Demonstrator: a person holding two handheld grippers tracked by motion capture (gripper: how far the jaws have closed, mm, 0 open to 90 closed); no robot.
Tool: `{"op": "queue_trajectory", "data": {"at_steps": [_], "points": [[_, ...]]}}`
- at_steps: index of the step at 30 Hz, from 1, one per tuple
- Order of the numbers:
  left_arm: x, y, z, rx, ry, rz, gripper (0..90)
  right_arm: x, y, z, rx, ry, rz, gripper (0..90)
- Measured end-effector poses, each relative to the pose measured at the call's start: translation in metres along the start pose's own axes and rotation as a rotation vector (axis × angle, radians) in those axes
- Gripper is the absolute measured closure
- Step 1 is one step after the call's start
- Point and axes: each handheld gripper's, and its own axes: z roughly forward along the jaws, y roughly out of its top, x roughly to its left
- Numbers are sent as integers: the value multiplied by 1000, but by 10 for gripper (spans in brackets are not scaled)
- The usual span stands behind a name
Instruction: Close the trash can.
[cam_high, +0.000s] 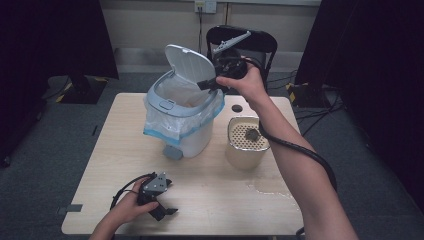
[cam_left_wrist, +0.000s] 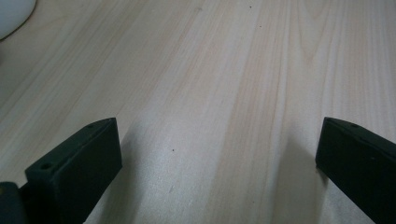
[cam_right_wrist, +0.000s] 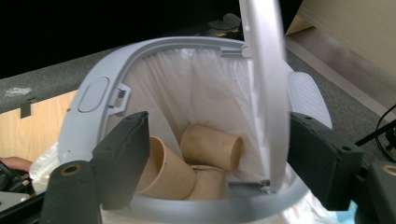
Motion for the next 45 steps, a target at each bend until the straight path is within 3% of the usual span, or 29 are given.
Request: {"op": "queue_trajectory", "data": {"at_steps": [14,36,39,45], "points": [[0,0,0,0,-1,0,0,20,10,15,13,54,-22,202],[0,0,0,-2,-1,-2,0,35,9,28,22,91,-16,202],[0,0,0,0,0,0,0,38,8,32,36,112,-20,221],[0,0,0,0,0,0,0,39,6,37,30,134,7,345]]}}
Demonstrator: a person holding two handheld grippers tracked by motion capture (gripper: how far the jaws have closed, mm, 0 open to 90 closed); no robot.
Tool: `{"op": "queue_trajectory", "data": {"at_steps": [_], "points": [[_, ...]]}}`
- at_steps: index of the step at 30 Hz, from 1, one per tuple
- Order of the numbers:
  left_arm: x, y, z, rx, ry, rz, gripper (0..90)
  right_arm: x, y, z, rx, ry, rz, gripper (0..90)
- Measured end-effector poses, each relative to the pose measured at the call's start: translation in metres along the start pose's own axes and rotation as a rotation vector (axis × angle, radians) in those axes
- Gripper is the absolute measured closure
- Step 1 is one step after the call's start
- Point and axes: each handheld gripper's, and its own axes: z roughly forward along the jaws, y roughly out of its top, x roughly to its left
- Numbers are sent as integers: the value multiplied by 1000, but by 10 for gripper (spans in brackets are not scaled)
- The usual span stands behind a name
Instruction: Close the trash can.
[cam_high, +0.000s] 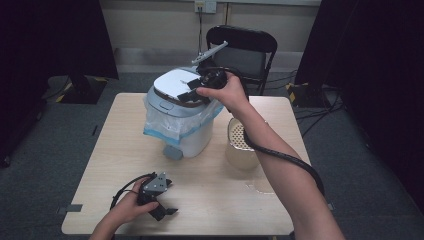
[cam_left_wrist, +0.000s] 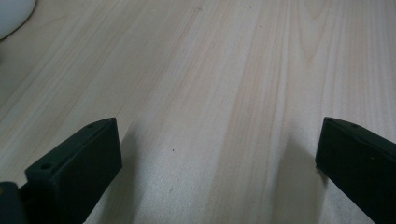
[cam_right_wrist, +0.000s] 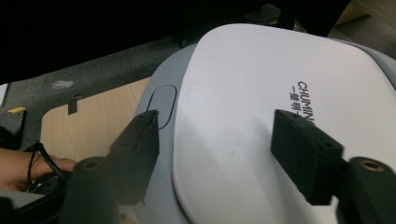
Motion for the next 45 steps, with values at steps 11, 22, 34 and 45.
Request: {"op": "queue_trajectory", "data": {"at_steps": [11,22,34,45], "points": [[0,0,0,1,0,1,0,-6,-6,7,-9,-44,-14,462],[0,0,0,0,0,0,0,-9,-6,16,-47,-76,-46,469],[0,0,0,-2,0,1,0,-6,-10,21,-65,-78,-92,478],[0,0,0,-2,0,-2,0,-5,-8,17,-18,-89,-71,240]]}}
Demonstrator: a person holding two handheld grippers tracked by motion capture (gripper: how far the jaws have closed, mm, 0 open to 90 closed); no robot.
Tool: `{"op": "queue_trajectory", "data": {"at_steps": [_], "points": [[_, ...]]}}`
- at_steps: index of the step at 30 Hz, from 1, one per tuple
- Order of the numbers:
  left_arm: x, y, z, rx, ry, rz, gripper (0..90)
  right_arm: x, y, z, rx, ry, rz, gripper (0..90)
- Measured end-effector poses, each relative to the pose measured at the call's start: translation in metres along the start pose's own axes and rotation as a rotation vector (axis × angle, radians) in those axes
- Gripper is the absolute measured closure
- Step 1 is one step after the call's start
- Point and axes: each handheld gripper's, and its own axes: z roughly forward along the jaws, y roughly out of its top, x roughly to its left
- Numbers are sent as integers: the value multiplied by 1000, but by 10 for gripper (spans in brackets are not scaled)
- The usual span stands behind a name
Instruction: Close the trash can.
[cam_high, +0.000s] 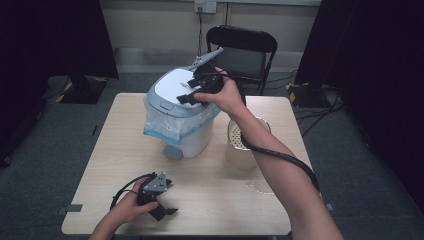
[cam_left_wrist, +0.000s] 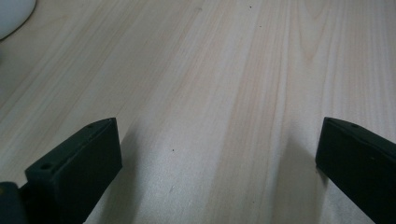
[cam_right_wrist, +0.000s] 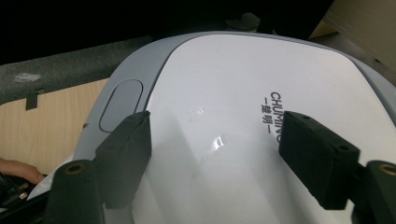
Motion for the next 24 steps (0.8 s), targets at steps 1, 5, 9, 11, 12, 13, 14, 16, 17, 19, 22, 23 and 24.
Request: {"op": "queue_trajectory", "data": {"at_steps": [1,5,9,11,12,13,14,16,17,19,22,23,24], "points": [[0,0,0,-3,1,3,0,0,-1,-1,-1,-1,2,228],[1,0,0,-2,3,7,0,0,-4,-6,-15,5,18,187],[1,0,0,-2,2,7,0,-1,-10,-12,-23,9,31,156],[1,0,0,-1,3,8,0,0,-13,-16,-33,14,37,150],[1,0,0,-1,3,8,0,0,-13,-16,-33,14,37,150],[1,0,0,-1,3,8,0,0,-15,-20,-39,10,39,147],[1,0,0,-1,3,8,0,0,-15,-20,-39,10,39,147],[0,0,0,-2,3,7,0,2,-19,-27,-50,14,52,147],[0,0,0,-4,3,5,0,4,-20,-29,-49,14,51,147],[0,0,0,-5,3,3,0,5,-22,-33,-47,14,40,147],[0,0,0,-4,3,6,0,8,-24,-37,-45,20,37,147],[0,0,0,-4,3,6,0,9,-25,-39,-51,28,39,147],[0,0,0,-4,3,6,0,10,-26,-40,-50,33,32,147]]}}
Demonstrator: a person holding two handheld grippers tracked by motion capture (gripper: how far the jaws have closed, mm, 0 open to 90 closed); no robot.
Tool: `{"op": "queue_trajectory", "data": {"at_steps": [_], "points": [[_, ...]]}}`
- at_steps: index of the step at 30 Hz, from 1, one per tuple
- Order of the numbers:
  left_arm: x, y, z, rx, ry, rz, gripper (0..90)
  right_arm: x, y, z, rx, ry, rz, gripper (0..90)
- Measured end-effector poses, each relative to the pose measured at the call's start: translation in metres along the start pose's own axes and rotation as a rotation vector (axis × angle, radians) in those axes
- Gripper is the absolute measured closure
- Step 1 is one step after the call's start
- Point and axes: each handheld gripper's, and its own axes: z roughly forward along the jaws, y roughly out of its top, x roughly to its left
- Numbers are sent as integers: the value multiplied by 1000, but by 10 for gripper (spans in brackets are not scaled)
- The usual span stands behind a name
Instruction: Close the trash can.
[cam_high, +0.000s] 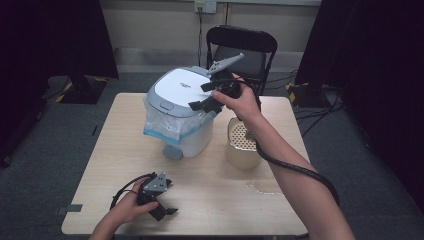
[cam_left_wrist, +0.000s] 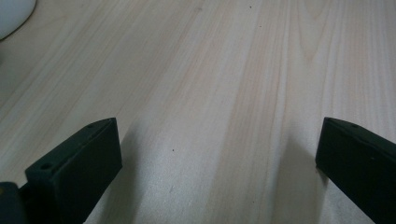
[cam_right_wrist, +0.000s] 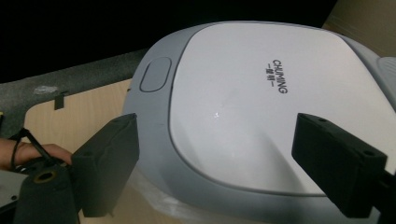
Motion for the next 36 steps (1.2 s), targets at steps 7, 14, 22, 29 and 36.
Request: {"op": "queue_trajectory", "data": {"at_steps": [7,14,22,29,36], "points": [[0,0,0,0,0,0,0,11,-4,-7,12,4,-18,147],[0,0,0,1,0,2,0,19,-11,-11,23,16,-22,148],[0,0,0,2,-1,3,0,26,-20,-16,33,24,-26,148],[0,0,0,0,0,-1,0,31,-28,-20,33,28,-25,148],[0,0,0,-1,0,-1,0,33,-36,-21,36,43,-17,147]]}}
